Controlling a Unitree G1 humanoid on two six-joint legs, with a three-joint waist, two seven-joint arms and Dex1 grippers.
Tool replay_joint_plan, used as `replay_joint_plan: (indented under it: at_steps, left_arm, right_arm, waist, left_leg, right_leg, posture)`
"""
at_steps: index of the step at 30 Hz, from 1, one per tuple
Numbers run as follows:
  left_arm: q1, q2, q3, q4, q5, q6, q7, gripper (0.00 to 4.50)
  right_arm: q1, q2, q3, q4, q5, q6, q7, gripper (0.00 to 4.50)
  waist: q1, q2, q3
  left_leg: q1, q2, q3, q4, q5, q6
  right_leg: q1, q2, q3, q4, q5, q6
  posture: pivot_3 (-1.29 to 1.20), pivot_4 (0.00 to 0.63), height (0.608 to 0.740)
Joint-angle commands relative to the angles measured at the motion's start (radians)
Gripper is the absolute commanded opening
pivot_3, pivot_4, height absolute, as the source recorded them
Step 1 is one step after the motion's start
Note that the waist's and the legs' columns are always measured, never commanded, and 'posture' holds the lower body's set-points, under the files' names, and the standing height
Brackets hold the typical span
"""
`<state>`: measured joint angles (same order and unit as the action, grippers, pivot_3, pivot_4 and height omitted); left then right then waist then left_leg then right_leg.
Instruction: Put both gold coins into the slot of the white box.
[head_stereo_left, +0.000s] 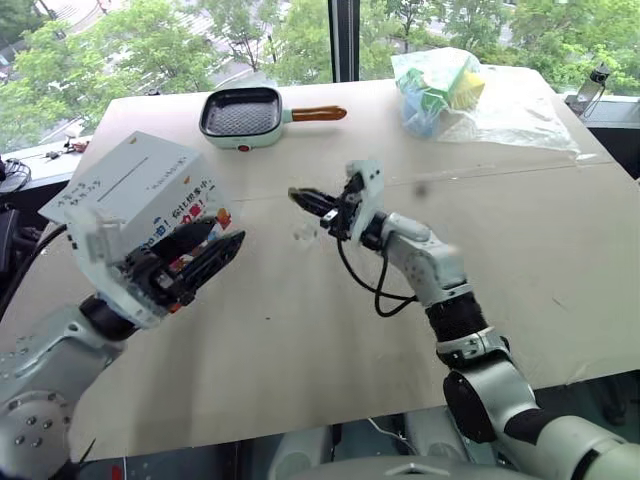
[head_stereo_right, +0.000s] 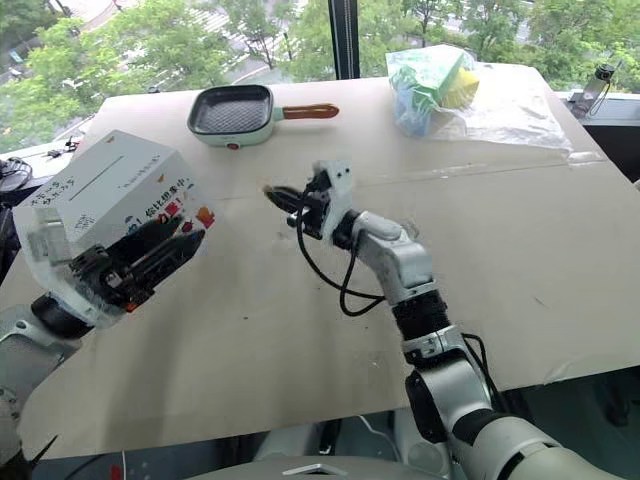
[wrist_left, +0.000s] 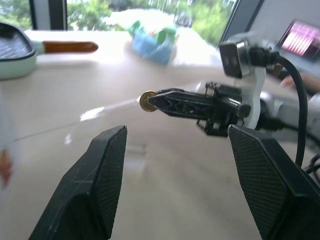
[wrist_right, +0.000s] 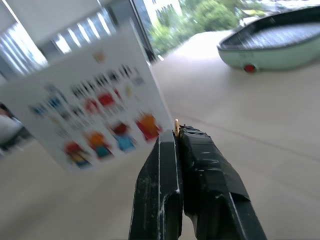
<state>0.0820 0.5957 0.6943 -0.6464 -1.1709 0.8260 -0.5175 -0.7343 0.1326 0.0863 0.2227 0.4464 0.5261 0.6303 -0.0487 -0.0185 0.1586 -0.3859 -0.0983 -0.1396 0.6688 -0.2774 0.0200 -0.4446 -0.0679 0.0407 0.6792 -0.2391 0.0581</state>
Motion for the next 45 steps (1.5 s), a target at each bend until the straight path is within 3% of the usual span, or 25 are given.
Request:
replay_joint_plan:
  at_steps: [1,5,7,9,14,28,32,33,35,40,45]
  left_arm:
    - [-0.068,-0.104,-0.031,0.009,-0.213,-0.082,0.149,3.27]
    - [-0.116,-0.222,-0.117,0.008,-0.276,-0.162,0.238,3.27]
    - [-0.12,-0.277,-0.178,-0.006,-0.286,-0.187,0.247,3.02]
    - [-0.12,-0.307,-0.222,-0.01,-0.279,-0.202,0.268,2.39]
    - [-0.123,-0.328,-0.305,-0.004,-0.275,-0.238,0.276,0.06]
    - [-0.096,-0.288,-0.35,0.025,-0.288,-0.281,0.233,0.06]
    - [-0.102,-0.267,-0.333,0.035,-0.285,-0.295,0.231,0.0]
    - [-0.104,-0.259,-0.327,0.037,-0.286,-0.298,0.232,0.0]
    - [-0.111,-0.218,-0.292,0.04,-0.291,-0.303,0.237,0.0]
    - [-0.149,-0.008,-0.154,0.097,-0.316,-0.273,0.234,0.0]
    - [-0.211,0.352,-0.002,0.3,-0.268,-0.15,0.119,0.0]
  right_arm:
    - [0.003,0.078,-0.071,-0.15,0.261,0.181,0.029,0.09]
    - [0.004,0.082,-0.094,-0.208,0.413,0.281,0.014,0.09]
    - [0.006,0.08,-0.09,-0.224,0.448,0.303,0.008,0.02]
    - [0.009,0.073,-0.082,-0.237,0.473,0.319,0.006,0.0]
    - [0.013,0.054,-0.06,-0.252,0.517,0.338,0.003,0.0]
    - [0.023,0.045,-0.053,-0.257,0.545,0.348,-0.007,0.0]
    - [0.016,0.055,-0.074,-0.247,0.553,0.332,-0.028,1.21]
    - [0.015,0.057,-0.076,-0.248,0.541,0.316,-0.045,1.69]
    - [0.013,0.056,-0.085,-0.238,0.539,0.296,-0.06,2.62]
    - [0.032,-0.021,-0.016,-0.245,0.426,0.209,0.018,2.62]
    - [0.013,-0.159,0.197,-0.227,0.058,-0.13,0.155,2.62]
  waist:
    - [0.005,0.0,0.0]
    - [0.003,0.0,0.0]
    - [0.005,0.002,0.0]
    - [0.008,0.001,-0.001]
    - [0.007,0.001,-0.001]
    - [0.008,0.001,-0.001]
    - [0.007,0.001,-0.001]
    - [0.007,0.001,-0.001]
    - [0.007,0.001,-0.001]
    - [0.006,0.001,0.0]
    - [0.006,0.001,0.0]
  left_leg:
    - [0.0,0.0,0.0,0.0,0.0,0.0]
    - [0.0,0.0,0.0,0.0,0.0,0.0]
    - [0.001,0.0,0.001,0.0,0.0,0.0]
    - [0.001,0.0,0.001,0.0,0.0,0.0]
    - [0.001,0.0,0.001,0.0,0.0,0.0]
    - [0.001,0.0,0.001,0.0,0.0,0.0]
    - [0.001,0.0,0.001,0.0,0.0,0.0]
    - [0.001,0.0,0.001,0.0,0.0,0.0]
    - [0.001,0.0,0.001,0.0,0.0,0.0]
    - [0.001,0.0,0.001,0.0,0.0,0.0]
    - [0.001,0.0,0.001,0.0,0.0,0.0]
  right_leg:
    - [0.0,0.0,0.0,0.0,0.0,0.0]
    - [0.001,0.0,0.0,0.0,0.0,0.0]
    - [0.001,0.0,0.0,0.0,0.0,0.0]
    - [0.002,0.0,0.0,0.0,0.0,0.0]
    - [0.002,0.0,0.0,0.0,0.0,0.0]
    - [0.002,0.0,0.0,0.0,0.0,0.0]
    - [0.002,0.0,0.0,0.0,0.0,0.0]
    - [0.002,0.0,0.0,0.0,0.0,0.0]
    - [0.001,0.0,0.0,0.0,0.0,0.0]
    - [0.001,0.001,0.0,0.0,0.0,0.0]
    - [0.0,0.001,0.0,-0.001,0.0,0.0]
  posture:
    - [0.0,0.15,0.721]
    - [0.0,0.15,0.721]
    - [0.0,0.15,0.721]
    - [0.0,0.15,0.721]
    - [0.0,0.15,0.721]
    - [0.0,0.15,0.721]
    - [0.0,0.15,0.721]
    - [0.0,0.15,0.721]
    - [0.0,0.15,0.721]
    - [0.0,0.15,0.721]
    - [0.0,0.15,0.721]
